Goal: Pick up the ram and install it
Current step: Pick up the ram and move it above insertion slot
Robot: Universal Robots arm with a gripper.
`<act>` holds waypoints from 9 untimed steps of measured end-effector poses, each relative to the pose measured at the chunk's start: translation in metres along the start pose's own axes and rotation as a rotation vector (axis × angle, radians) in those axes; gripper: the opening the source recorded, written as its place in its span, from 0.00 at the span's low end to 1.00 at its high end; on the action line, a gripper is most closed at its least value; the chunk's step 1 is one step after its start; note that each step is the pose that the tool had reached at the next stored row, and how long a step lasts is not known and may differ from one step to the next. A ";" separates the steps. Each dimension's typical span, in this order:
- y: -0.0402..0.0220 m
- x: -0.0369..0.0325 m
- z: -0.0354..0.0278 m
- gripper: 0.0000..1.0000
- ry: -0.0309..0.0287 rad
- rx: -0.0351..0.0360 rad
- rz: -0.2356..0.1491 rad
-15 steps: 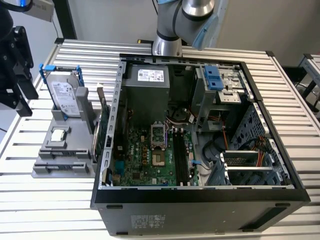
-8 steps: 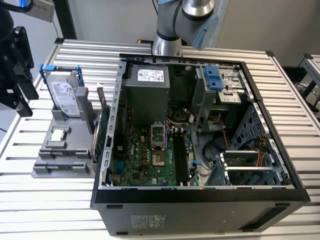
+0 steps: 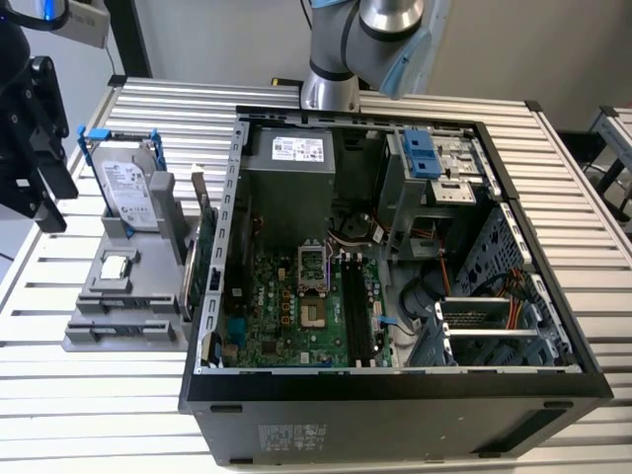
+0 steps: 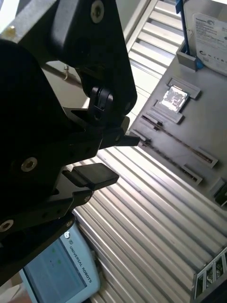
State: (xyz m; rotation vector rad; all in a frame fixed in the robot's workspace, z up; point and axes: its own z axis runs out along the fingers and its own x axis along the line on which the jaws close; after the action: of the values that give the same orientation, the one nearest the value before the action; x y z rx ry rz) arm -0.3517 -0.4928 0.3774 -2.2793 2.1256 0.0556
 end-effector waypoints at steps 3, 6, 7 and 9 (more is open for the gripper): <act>-0.0003 -0.0007 0.0051 1.00 0.0001 0.0000 0.000; -0.0007 -0.0005 0.0106 1.00 -0.0001 0.0006 0.015; -0.0007 -0.0004 0.0124 1.00 -0.0001 0.0009 0.024; -0.0009 -0.0002 0.0159 1.00 -0.0002 0.0018 0.046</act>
State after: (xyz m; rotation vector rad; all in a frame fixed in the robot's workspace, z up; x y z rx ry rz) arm -0.3509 -0.4918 0.3615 -2.2295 2.1768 0.0547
